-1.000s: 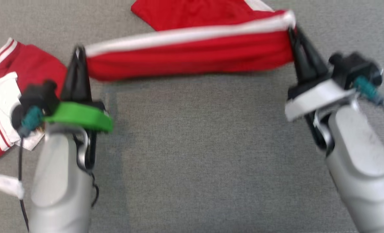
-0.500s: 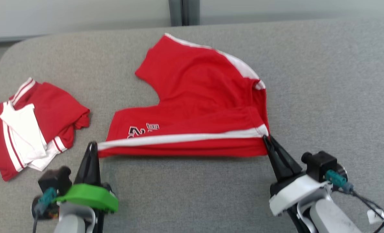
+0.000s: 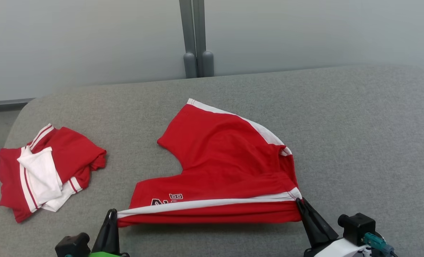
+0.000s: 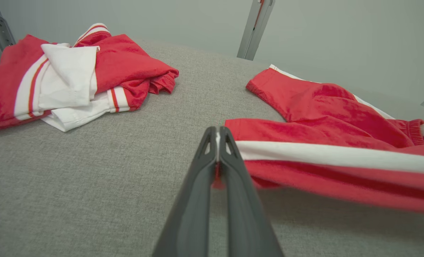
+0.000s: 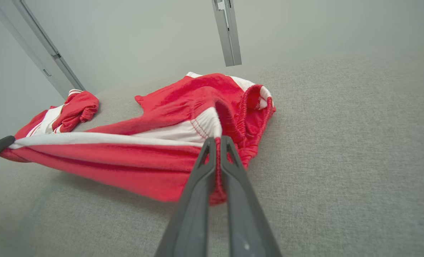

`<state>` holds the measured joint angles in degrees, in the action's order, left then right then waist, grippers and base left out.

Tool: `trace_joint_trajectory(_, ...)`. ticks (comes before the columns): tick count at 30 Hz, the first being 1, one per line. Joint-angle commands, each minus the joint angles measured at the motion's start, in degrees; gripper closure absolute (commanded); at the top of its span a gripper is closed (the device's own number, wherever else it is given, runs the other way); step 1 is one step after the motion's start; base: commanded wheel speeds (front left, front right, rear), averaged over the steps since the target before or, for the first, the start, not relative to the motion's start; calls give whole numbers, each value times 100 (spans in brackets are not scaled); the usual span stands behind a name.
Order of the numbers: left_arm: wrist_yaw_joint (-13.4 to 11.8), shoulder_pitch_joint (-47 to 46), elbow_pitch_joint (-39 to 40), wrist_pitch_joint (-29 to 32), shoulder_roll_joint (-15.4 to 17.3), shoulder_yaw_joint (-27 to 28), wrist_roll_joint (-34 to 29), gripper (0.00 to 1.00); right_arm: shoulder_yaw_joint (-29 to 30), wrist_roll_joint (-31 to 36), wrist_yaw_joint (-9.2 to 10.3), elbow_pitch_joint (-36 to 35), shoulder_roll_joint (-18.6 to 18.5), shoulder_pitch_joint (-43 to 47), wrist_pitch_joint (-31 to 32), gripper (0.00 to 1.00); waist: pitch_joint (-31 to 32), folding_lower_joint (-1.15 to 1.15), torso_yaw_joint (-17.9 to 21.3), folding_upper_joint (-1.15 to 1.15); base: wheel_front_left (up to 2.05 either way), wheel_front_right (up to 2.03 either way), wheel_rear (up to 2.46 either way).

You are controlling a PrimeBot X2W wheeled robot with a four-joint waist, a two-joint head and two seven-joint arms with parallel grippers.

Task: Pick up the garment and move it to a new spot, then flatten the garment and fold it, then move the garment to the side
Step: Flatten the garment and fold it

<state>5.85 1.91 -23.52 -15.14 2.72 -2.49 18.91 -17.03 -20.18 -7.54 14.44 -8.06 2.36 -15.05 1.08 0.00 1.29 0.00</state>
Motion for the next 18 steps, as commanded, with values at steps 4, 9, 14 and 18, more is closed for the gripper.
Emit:
trace_joint_trajectory(4, 12, -368, 65, 1, 33, -37, -158, 100, 6, -55, 10, -92, 10, -110, -18, 100, -155, 0, 167, 0, 0, 0, 0)
trace_joint_trajectory(9, 69, -1180, -45, 1, 31, -69, -498, 100, 204, -79, 10, -29, 205, -552, -18, 100, -616, 0, 377, 0, 0, 0, 0)
trace_joint_trajectory(14, 121, -2145, -372, 2, 60, -109, -837, 100, 442, -62, 10, 56, 411, -1085, -18, 100, -1161, 0, 610, 0, 0, 0, 0)
trace_joint_trajectory(18, 157, -2853, -644, 2, 133, -230, -1054, 100, 639, -43, 10, 92, 487, -1443, -18, 100, -1538, 0, 791, 0, 0, 0, 0)
